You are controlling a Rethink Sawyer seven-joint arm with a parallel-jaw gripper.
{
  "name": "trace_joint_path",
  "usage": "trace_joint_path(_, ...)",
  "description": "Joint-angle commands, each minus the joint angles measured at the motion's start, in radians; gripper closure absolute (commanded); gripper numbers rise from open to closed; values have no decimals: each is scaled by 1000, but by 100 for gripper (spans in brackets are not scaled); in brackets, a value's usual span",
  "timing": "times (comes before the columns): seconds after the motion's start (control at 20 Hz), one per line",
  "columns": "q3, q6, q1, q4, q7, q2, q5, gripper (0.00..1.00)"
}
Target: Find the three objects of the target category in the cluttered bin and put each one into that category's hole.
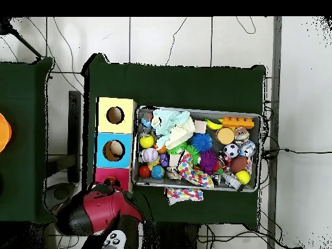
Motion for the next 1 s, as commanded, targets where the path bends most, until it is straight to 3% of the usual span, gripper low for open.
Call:
trace_joint_path(0.05, 49, -67, -17, -103, 64, 5, -26, 100)
trace_joint_path(0.4, 100, -44, -58, -84, 63, -5, -4, 100)
trace_joint_path(1.0, 113, 3, -77, -61, 49, -69, -7, 100)
